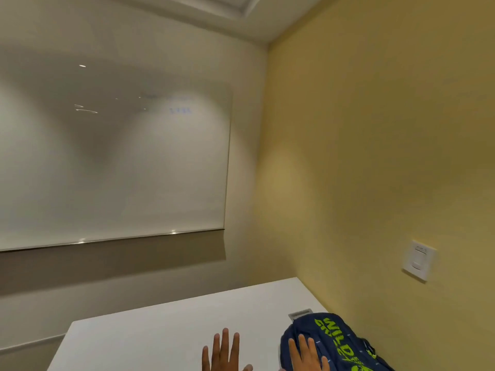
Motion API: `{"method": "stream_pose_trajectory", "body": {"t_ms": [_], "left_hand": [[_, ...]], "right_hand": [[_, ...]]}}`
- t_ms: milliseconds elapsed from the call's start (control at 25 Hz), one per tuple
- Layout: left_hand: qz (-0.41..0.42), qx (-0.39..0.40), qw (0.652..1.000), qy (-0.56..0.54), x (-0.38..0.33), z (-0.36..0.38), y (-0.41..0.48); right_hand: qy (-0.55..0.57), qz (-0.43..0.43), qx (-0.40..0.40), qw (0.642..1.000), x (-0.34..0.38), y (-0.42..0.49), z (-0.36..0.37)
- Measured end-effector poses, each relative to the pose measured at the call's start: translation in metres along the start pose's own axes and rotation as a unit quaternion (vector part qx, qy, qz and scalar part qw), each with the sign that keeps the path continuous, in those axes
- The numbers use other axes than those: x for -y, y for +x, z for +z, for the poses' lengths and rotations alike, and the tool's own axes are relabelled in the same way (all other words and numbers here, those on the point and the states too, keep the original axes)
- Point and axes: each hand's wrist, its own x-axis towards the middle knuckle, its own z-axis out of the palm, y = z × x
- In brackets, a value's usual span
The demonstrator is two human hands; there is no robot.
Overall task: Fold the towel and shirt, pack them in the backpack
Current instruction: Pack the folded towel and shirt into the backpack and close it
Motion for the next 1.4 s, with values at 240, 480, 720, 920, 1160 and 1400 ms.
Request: {"method": "stream_pose_trajectory", "body": {"t_ms": [240, 480, 720, 920, 1160, 1400], "left_hand": [[0.049, 0.091, 0.995, 0.015, -0.100, 0.071, 0.022], [0.028, 0.088, 0.991, 0.098, -0.168, 0.127, 0.028], [-0.057, 0.165, 0.985, 0.014, -0.209, 0.107, 0.025], [-0.073, 0.222, 0.968, 0.087, -0.213, 0.088, 0.005], [-0.075, 0.272, 0.957, 0.073, -0.194, 0.104, -0.028], [-0.090, 0.305, 0.948, 0.020, -0.205, 0.133, -0.041]], "right_hand": [[-0.094, 0.068, 0.013, 0.993, -0.094, -0.010, -0.051], [-0.105, 0.145, 0.100, 0.979, -0.193, 0.000, -0.079], [-0.105, 0.118, 0.118, 0.980, -0.200, -0.029, -0.132], [-0.148, 0.108, 0.090, 0.979, -0.223, -0.041, -0.167], [-0.180, 0.105, 0.130, 0.969, -0.241, -0.058, -0.154], [-0.158, 0.087, 0.198, 0.963, -0.251, -0.062, -0.118]]}}
